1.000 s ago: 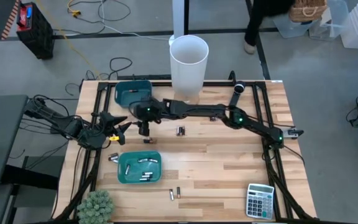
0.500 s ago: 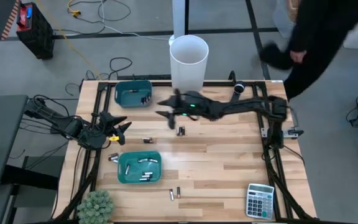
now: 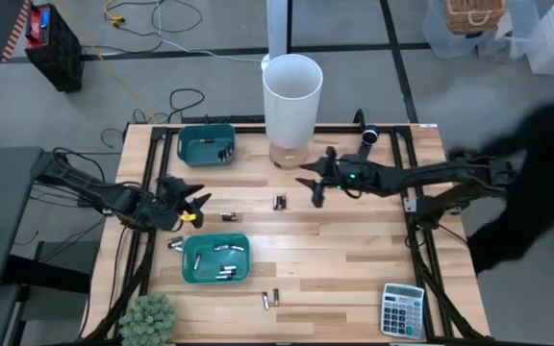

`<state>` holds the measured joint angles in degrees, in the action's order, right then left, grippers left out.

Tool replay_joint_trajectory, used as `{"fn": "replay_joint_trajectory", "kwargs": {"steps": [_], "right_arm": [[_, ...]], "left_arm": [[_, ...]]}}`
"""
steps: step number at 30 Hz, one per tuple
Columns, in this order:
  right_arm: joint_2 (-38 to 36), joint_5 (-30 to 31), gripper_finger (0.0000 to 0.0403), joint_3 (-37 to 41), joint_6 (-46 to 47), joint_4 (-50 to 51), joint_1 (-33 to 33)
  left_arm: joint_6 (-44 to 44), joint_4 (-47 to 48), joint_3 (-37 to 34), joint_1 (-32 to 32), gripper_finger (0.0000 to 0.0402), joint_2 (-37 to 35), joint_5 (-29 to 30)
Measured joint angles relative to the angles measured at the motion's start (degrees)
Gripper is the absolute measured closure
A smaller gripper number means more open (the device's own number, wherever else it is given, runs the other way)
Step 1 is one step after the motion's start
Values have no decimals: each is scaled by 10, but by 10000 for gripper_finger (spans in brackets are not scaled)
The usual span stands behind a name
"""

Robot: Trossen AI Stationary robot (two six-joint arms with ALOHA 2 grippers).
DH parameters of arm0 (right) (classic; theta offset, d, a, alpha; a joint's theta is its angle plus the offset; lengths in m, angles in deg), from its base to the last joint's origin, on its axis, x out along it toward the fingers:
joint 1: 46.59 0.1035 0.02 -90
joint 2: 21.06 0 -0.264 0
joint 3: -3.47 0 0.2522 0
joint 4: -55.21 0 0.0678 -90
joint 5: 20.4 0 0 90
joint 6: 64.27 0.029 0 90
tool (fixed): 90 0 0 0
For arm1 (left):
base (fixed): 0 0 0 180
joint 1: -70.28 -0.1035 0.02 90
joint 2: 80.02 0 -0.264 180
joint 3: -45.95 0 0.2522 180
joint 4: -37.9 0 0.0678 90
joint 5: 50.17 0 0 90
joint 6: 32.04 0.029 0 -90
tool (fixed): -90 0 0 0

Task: Sort batteries
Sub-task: Put the black battery into the blue bin

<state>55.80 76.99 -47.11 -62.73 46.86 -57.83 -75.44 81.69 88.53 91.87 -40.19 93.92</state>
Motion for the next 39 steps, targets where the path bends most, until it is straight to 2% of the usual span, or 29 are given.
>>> {"fn": "replay_joint_trajectory", "kwargs": {"steps": [5, 8, 16, 24, 28, 32, 36, 39], "right_arm": [[-62, 18, 188, 54, 24, 44, 0], [-85, 53, 188, 72, 32, 123, 2], [-98, 66, 188, 74, 31, 245, 3], [-53, 56, 188, 74, 14, 252, 23], [-23, 57, 188, 74, 27, 236, 10], [12, 42, 188, 74, 62, 187, 13], [49, 33, 188, 68, 64, 106, 35], [81, 31, 188, 40, 53, 86, 49]], "left_arm": [[21, -36, 0, -49, 229, 29, -27], [26, -45, 0, -76, 229, 44, -50], [49, -56, 0, -133, 229, 72, -61], [147, -139, 0, -199, 229, 75, -109], [179, -160, 0, -223, 229, 88, -136], [203, -184, 0, -244, 229, 100, -153], [222, -204, 0, -264, 229, 109, -173], [226, -207, 0, -270, 229, 109, -184]]}}
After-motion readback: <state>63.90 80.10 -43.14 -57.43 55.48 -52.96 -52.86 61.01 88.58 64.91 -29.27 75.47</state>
